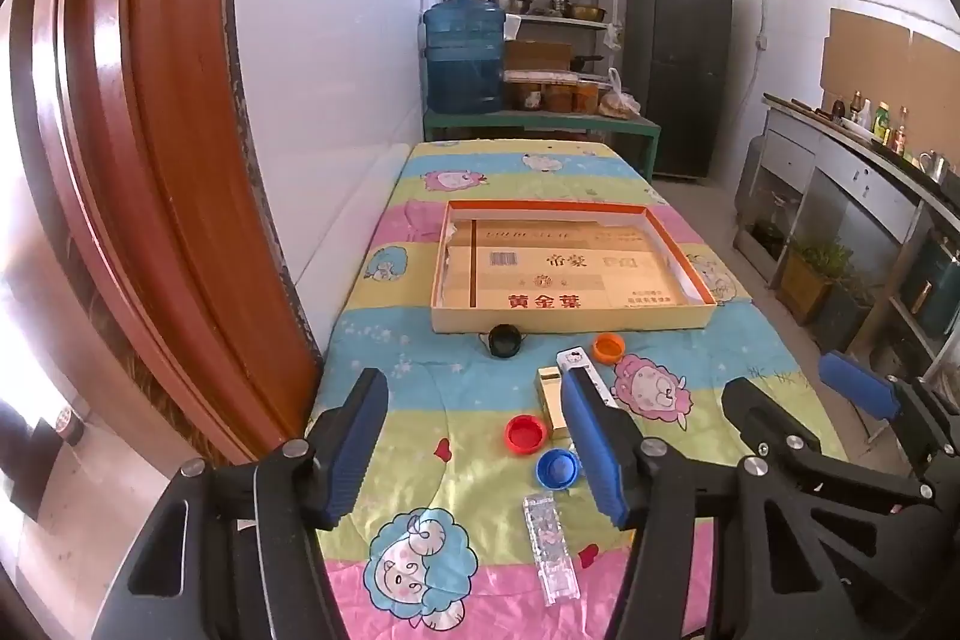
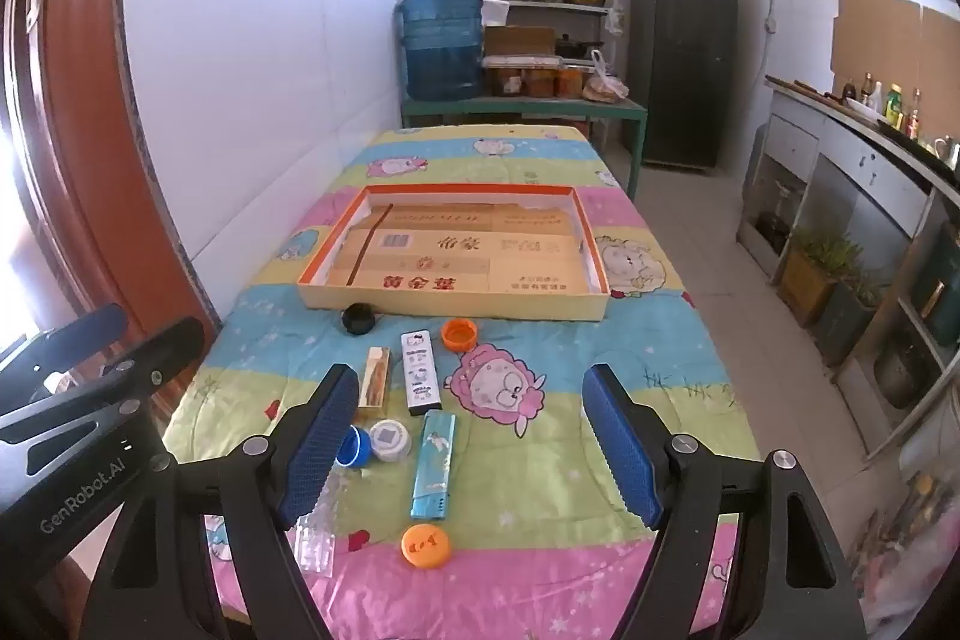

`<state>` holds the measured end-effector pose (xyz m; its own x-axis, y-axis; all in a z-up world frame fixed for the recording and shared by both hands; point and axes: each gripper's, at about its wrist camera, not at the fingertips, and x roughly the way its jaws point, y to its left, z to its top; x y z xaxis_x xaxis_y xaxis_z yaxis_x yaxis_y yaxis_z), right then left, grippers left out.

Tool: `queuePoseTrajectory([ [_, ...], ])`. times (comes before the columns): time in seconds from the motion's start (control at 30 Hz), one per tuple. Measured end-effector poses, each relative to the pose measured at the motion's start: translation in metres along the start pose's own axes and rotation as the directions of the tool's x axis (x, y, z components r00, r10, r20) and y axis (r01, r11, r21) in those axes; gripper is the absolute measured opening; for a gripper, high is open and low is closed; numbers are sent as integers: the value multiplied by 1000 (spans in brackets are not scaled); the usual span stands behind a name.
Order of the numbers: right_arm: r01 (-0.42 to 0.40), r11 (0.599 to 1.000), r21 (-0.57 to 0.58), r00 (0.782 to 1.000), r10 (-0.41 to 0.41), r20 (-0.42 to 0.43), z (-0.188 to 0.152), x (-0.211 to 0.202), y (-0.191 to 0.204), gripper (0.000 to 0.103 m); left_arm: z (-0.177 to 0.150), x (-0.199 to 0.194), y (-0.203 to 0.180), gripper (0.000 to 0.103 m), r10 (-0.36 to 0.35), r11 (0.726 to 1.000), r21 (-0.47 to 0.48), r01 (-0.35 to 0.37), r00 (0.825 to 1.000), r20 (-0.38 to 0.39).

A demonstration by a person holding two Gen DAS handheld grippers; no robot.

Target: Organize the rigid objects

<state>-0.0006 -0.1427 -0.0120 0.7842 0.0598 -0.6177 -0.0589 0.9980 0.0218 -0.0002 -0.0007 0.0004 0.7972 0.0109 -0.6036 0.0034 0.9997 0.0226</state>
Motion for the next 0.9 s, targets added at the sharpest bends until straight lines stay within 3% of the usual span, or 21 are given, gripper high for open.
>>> queuePoseTrajectory([
  [0.3,2,1000,-3,1000,-2,-1,0,1,-1,78,0,-3,7,60,11,999,-39,-11,1000,-5],
  [0.9,1,1000,-1,1000,-1,-5,0,4,1,78,0,3,2,60,-7,1000,-27,7,1000,-17],
])
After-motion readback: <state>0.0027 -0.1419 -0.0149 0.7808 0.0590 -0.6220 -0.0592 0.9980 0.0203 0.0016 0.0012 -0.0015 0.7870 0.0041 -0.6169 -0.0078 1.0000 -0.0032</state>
